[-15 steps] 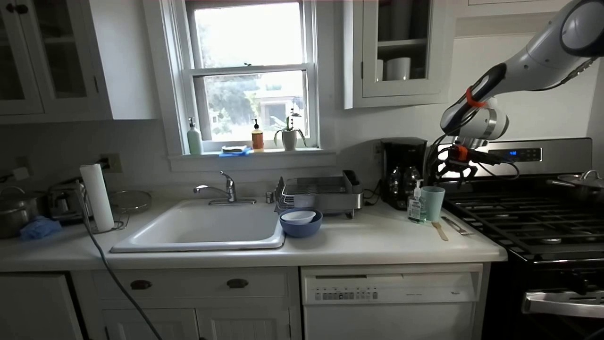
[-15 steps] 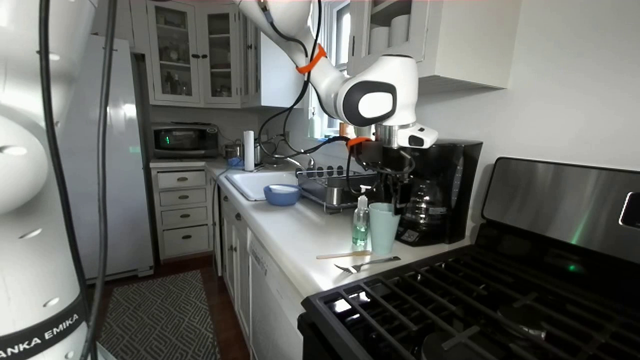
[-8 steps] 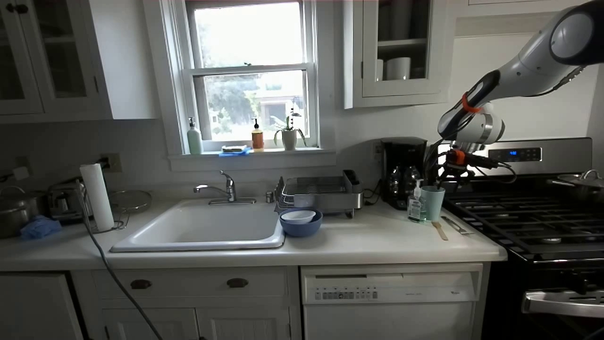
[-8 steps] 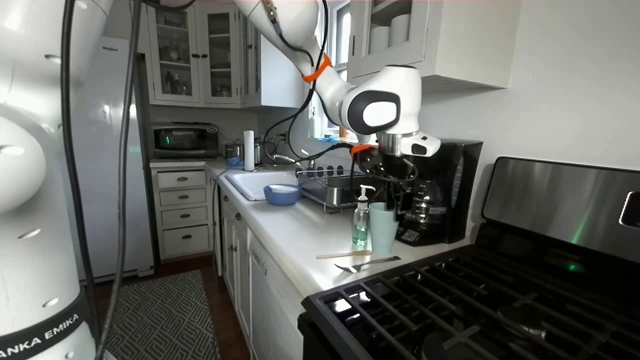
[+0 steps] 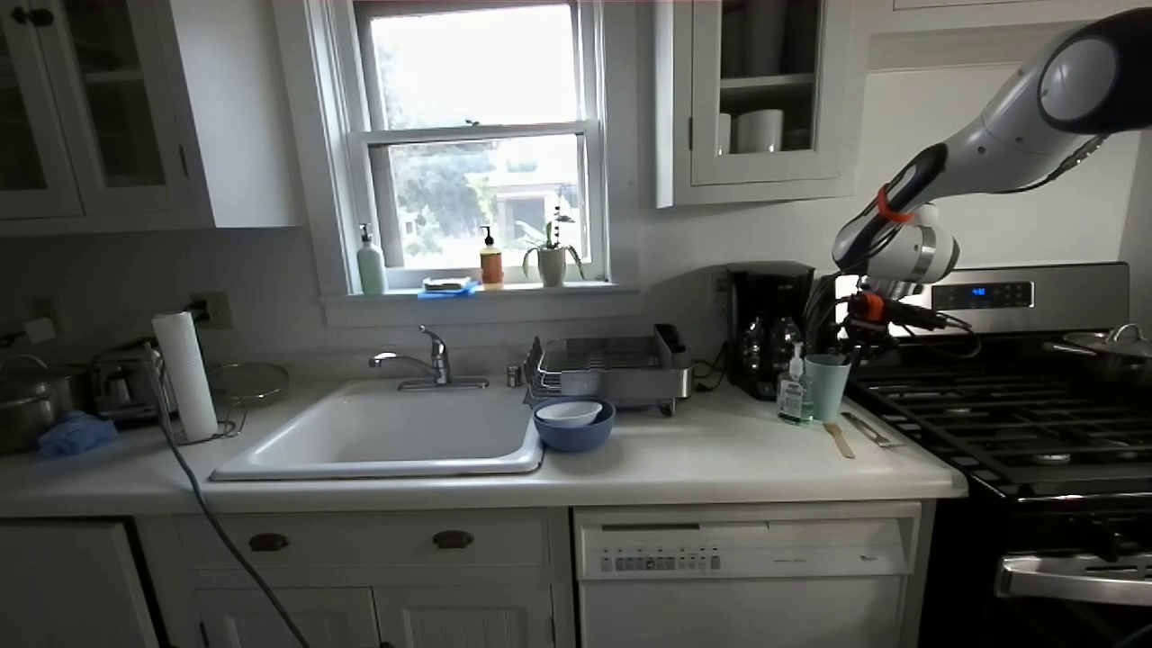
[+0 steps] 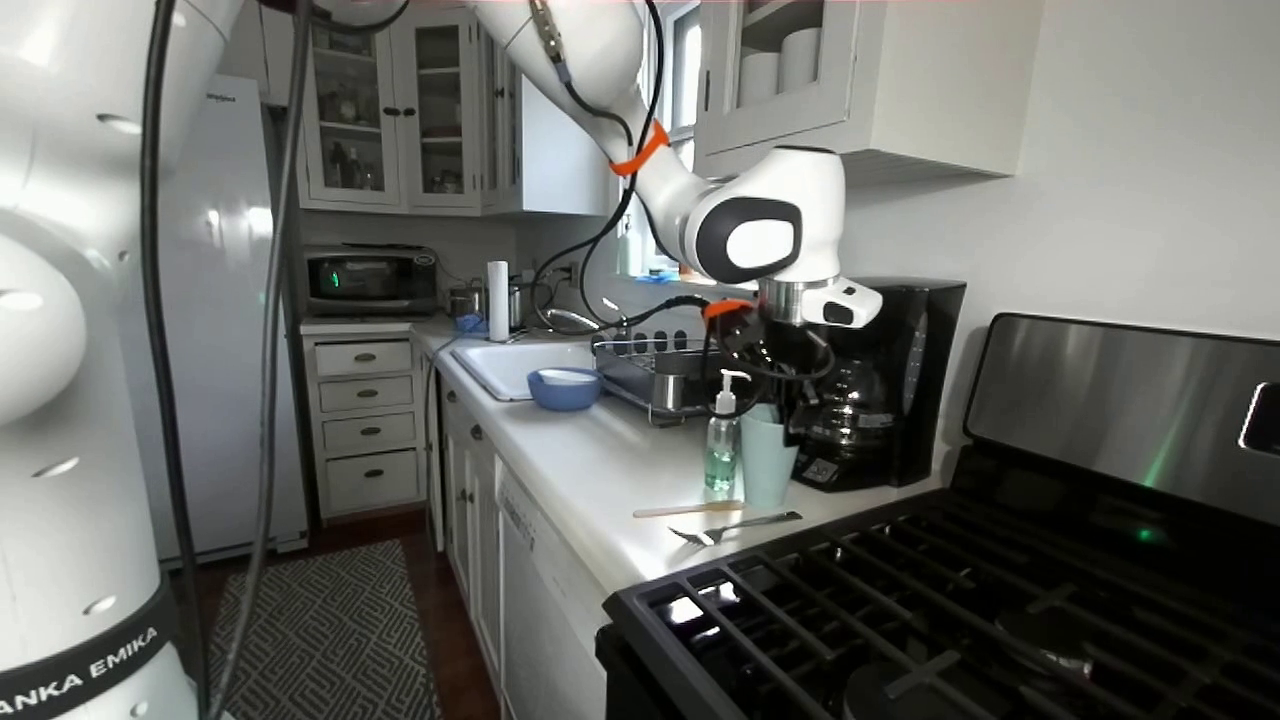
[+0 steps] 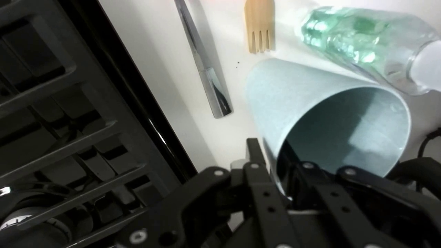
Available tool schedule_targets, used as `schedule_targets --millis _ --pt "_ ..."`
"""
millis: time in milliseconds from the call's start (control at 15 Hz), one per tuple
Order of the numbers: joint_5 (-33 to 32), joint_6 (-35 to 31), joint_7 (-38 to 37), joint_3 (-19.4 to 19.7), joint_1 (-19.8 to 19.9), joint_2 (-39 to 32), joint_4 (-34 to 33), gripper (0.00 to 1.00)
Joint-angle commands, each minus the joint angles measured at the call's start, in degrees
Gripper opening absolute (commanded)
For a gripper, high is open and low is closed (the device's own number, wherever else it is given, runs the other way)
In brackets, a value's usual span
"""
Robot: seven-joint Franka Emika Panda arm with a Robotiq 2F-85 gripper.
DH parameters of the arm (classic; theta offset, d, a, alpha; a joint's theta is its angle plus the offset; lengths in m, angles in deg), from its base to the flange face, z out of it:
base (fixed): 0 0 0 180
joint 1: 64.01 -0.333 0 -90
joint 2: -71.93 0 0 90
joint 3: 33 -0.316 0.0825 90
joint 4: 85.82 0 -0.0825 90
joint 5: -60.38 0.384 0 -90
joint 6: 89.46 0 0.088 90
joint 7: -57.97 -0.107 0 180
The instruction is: Move the cup to the left
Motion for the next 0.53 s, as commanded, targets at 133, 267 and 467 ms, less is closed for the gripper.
schedule_targets --millis 133,267,467 --pt "5.7 0.0 3.4 -2.1 3.4 2.6 2.9 0.00" --pt "7.7 -0.4 5.0 -1.9 4.6 4.9 5.9 0.01" --pt "10.2 -0.5 10.4 -1.1 6.8 11.3 13.6 0.01"
